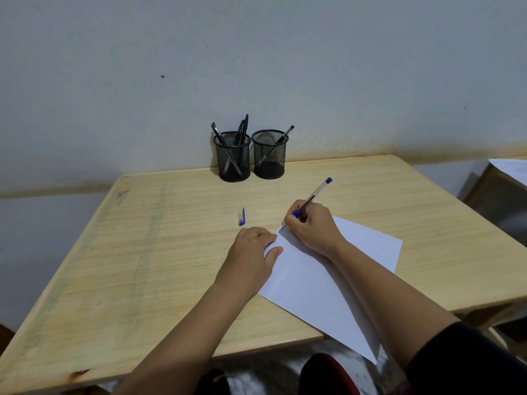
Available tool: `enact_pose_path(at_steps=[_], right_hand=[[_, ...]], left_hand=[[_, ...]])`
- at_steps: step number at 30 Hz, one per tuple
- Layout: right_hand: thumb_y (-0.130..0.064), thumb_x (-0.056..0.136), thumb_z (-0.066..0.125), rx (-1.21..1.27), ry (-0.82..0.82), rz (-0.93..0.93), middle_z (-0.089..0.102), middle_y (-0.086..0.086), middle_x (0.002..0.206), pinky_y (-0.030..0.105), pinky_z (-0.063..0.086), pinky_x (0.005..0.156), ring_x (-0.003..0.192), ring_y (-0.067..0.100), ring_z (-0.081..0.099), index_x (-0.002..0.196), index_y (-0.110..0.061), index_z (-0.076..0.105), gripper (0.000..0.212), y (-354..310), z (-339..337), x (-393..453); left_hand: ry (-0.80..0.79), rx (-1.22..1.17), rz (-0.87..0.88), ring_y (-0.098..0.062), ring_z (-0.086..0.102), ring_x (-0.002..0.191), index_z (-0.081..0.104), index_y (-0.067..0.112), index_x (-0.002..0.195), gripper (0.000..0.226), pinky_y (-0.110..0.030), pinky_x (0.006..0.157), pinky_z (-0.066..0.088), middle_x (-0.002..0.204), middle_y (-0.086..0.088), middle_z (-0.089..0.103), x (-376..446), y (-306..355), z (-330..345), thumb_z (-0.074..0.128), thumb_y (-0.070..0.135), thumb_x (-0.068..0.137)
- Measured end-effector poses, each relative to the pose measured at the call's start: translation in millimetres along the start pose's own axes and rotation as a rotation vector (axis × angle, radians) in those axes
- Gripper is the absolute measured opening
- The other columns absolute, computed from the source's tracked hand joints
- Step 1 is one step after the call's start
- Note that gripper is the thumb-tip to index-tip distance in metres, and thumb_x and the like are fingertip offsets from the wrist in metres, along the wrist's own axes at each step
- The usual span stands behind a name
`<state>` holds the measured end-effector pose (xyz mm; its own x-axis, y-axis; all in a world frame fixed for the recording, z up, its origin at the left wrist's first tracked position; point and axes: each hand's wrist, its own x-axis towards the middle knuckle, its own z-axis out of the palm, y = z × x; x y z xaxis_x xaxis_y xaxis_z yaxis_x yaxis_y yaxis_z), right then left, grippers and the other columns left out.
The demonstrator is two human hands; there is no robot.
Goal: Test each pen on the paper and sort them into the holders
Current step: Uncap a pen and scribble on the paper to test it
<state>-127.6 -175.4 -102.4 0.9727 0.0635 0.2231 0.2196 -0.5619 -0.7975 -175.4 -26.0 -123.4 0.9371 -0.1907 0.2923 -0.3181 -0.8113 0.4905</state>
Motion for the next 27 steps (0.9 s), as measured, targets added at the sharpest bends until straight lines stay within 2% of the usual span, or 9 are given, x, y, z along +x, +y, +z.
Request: enact_pose_path(at_steps=[3,6,9,13,15,17,21,25,27], right_hand=[[-0.008,0.085,0.053,0.012,0.016,0.012,0.057,0.006,0.066,0.017,0.037,0.055,0.06,0.012,0.046,0.076,-0.003,0.063,0.014,0.1,-0.2,-0.2],[-0.008,0.084,0.053,-0.004,0.025,0.01,0.058,0.008,0.068,0.013,0.036,0.052,0.06,0.013,0.047,0.079,0.001,0.065,0.016,0.7,-0.7,-0.3],[-0.009,0.085,0.053,-0.001,0.01,0.015,0.058,0.01,0.07,0.017,0.038,0.055,0.062,0.014,0.047,0.081,0.002,0.064,0.016,0.2,-0.5,-0.3],[-0.01,0.085,0.051,0.035,0.011,0.051,0.054,0.003,0.065,0.019,0.037,0.055,0.061,0.013,0.046,0.08,-0.004,0.06,0.012,0.6,-4.4,1.6],[-0.01,0.085,0.052,0.099,0.031,0.068,0.054,0.0,0.063,0.02,0.039,0.058,0.061,0.012,0.049,0.08,-0.008,0.058,0.008,0.6,-8.3,2.9],[-0.009,0.085,0.054,0.178,0.03,0.073,0.058,0.001,0.064,0.021,0.043,0.058,0.062,0.012,0.054,0.083,-0.011,0.058,0.004,-1.8,-11.5,4.5],[-0.006,0.091,0.047,0.424,-0.02,0.12,0.064,0.007,0.075,0.016,0.042,0.045,0.058,0.013,0.061,0.092,-0.005,0.061,0.014,-14.1,-14.7,7.7],[-0.011,0.096,0.042,0.584,-0.065,0.133,0.068,0.008,0.078,0.018,0.043,0.043,0.06,0.018,0.067,0.089,-0.006,0.052,0.013,-25.9,-19.2,8.8],[-0.011,0.094,0.047,0.589,-0.057,0.102,0.069,0.006,0.073,0.02,0.041,0.041,0.055,0.014,0.064,0.084,-0.007,0.053,0.012,-29.8,-21.6,10.5]], left_hand=[[0.004,-0.002,-0.003,-0.008,0.04,0.124,0.054,0.018,0.13,0.039,-0.01,0.093,0.023,0.132,0.006,0.053,0.1,-0.4,0.6,0.05,0.033,0.094],[0.005,-0.001,-0.007,-0.008,0.04,0.124,0.054,0.018,0.13,0.039,-0.009,0.092,0.023,0.131,0.006,0.053,0.2,-1.1,0.4,0.05,0.033,0.094],[0.006,-0.026,-0.019,-0.008,0.043,0.122,0.056,0.019,0.127,0.038,-0.008,0.092,0.023,0.129,0.007,0.056,0.1,-0.9,-0.6,0.053,0.033,0.092],[0.078,-0.219,-0.139,-0.003,0.055,0.101,0.062,0.021,0.118,0.031,-0.014,0.085,0.036,0.113,0.007,0.061,5.7,-1.4,-13.0,0.062,0.028,0.087],[0.193,-0.215,-0.217,-0.005,0.056,0.097,0.06,0.019,0.117,0.03,-0.016,0.081,0.037,0.113,0.003,0.058,13.9,-7.3,-21.1,0.061,0.027,0.088],[0.246,-0.182,-0.303,-0.013,0.057,0.104,0.056,0.017,0.116,0.031,-0.02,0.079,0.037,0.116,-0.001,0.054,23.4,-15.4,-25.5,0.06,0.031,0.088],[0.148,-0.075,-0.423,-0.019,0.055,0.104,0.057,0.014,0.114,0.036,-0.024,0.077,0.039,0.115,-0.004,0.054,38.9,-24.3,-22.8,0.059,0.037,0.088],[0.149,-0.015,-0.414,-0.016,0.055,0.085,0.064,0.016,0.1,0.015,-0.026,0.069,0.044,0.102,-0.002,0.063,46.5,-24.6,-23.0,0.057,0.025,0.089],[0.177,-0.124,-0.43,-0.013,0.054,0.083,0.065,0.018,0.095,0.009,-0.02,0.067,0.042,0.096,0.001,0.065,48.1,-21.4,-26.2,0.059,0.021,0.088]])
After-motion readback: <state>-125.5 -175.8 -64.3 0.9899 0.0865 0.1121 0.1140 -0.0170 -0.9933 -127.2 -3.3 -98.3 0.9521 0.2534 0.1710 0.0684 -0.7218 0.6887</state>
